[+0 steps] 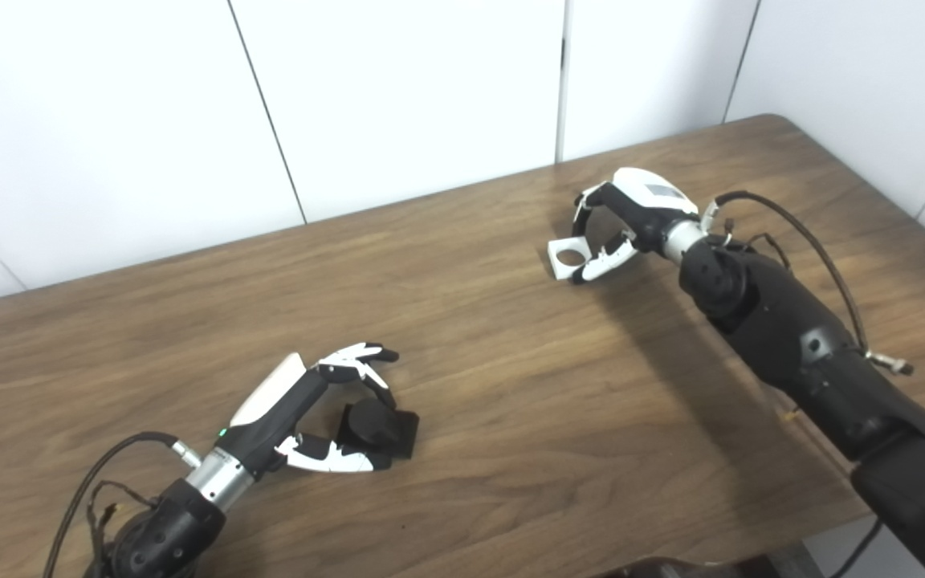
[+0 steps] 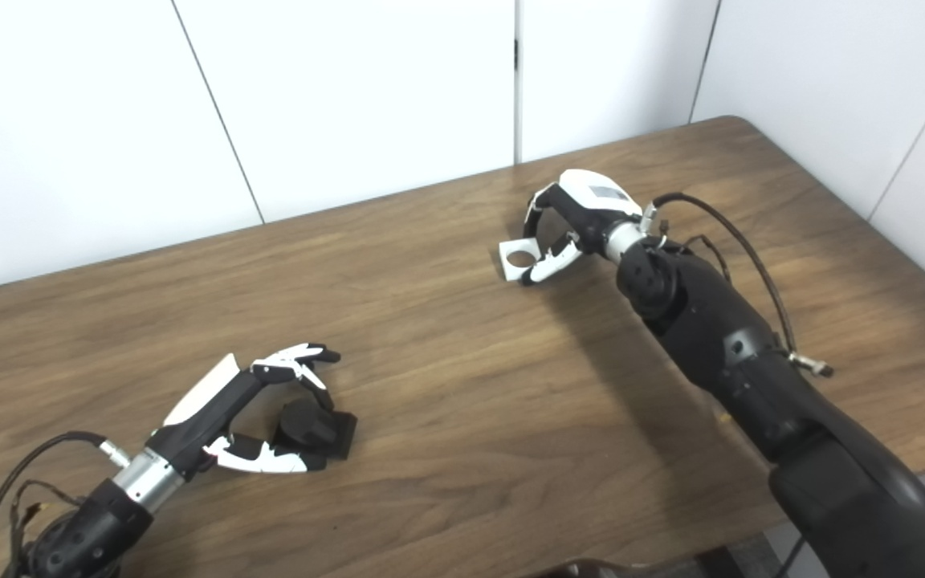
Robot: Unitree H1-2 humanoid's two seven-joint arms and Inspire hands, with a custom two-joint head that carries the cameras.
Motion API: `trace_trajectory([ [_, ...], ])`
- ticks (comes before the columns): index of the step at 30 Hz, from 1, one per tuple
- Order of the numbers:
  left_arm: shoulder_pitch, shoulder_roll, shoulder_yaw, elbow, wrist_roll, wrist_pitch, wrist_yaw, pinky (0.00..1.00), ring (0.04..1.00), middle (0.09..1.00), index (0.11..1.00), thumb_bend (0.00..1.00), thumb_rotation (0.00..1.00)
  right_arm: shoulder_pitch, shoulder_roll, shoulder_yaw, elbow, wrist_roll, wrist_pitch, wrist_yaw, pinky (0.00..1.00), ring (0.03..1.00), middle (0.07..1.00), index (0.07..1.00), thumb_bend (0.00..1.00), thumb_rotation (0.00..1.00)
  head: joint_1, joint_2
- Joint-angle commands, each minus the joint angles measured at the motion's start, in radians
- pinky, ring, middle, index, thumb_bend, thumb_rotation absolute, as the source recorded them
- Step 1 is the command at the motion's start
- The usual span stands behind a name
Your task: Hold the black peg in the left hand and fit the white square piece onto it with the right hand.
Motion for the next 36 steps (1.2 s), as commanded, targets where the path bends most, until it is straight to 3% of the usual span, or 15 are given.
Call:
trace_trajectory([
  [1,0.007,0.012,-0.018,0.016,0.041,0.055,-0.041,0.83,0.919,0.858,0.488,0.52,0.08,-0.01,-0.012,-0.015,-0.042,0.012,-0.021,0.014,0.89,0.9,0.835,0.483,0.52,0.13,0.014,0.003],
  [18,-0.015,-0.008,-0.045,0.023,0.072,0.119,-0.056,0.83,0.925,0.862,0.489,0.52,0.08,0.041,-0.034,-0.077,-0.286,0.057,-0.044,0.092,0.8,0.88,0.831,0.482,0.52,0.13,0.186,0.035],
  [36,-0.037,-0.019,-0.066,0.037,0.09,0.16,-0.061,0.84,0.932,0.872,0.491,0.52,0.08,0.086,-0.017,-0.075,-0.547,0.063,-0.038,0.2,0.8,0.89,0.831,0.481,0.52,0.14,0.241,0.052],
])
